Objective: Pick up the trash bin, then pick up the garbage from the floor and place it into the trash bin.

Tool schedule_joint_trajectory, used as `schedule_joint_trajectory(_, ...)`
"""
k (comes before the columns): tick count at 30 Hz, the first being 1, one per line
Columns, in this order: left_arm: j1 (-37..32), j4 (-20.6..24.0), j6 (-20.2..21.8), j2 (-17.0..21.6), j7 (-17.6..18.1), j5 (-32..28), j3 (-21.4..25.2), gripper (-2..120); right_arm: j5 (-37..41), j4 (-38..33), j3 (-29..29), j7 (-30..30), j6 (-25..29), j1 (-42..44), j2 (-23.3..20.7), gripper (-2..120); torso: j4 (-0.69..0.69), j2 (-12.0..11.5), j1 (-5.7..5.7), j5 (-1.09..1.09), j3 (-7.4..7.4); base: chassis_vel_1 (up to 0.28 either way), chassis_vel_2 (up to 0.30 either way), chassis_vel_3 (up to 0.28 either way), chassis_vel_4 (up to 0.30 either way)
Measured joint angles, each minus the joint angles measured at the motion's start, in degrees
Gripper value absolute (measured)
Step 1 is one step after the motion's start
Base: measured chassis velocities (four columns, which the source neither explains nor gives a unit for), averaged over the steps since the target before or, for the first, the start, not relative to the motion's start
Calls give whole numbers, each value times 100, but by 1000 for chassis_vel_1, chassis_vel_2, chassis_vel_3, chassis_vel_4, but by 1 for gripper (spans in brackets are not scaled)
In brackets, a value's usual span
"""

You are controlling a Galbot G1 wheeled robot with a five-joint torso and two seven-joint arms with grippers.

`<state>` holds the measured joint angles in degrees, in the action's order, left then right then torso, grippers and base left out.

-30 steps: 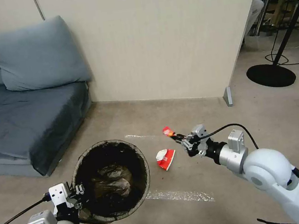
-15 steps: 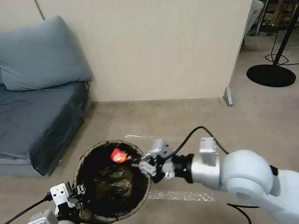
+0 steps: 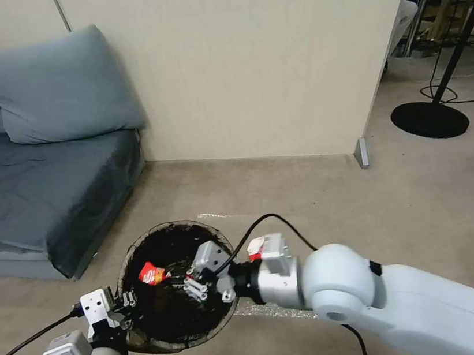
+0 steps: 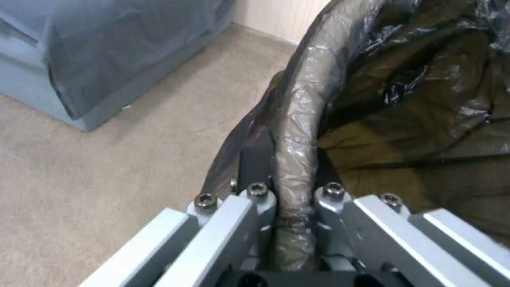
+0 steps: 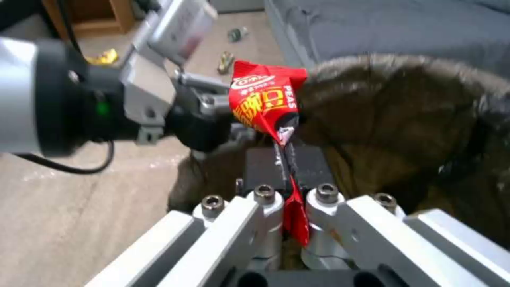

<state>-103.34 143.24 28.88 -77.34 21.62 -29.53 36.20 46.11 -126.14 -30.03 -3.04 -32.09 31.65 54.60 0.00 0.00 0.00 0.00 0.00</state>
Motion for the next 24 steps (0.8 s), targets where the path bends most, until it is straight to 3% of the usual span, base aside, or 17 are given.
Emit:
schedule_joint_trajectory(11, 19, 0, 2, -37, -5, -6, 6, 3, -69, -95, 58, 77, -103, 20, -86, 36, 0, 0, 0, 0, 0, 0, 0, 0, 0)
schedule_joint_trajectory(13, 19, 0, 2, -39, -6, -6, 5, 3, -67, -101, 60, 79, -103, 20, -91, 38, 0, 0, 0, 0, 0, 0, 0, 0, 0)
schedule_joint_trajectory(14, 21, 0, 1, -53, -10, -6, 1, 3, -63, -121, 74, 87, -102, 18, -112, 48, 0, 0, 0, 0, 0, 0, 0, 0, 0)
schedule_joint_trajectory(24, 22, 0, 2, -97, -19, 2, 3, 3, -47, -195, 118, 104, -96, 14, -160, 84, 0, 0, 0, 0, 0, 0, 0, 0, 0)
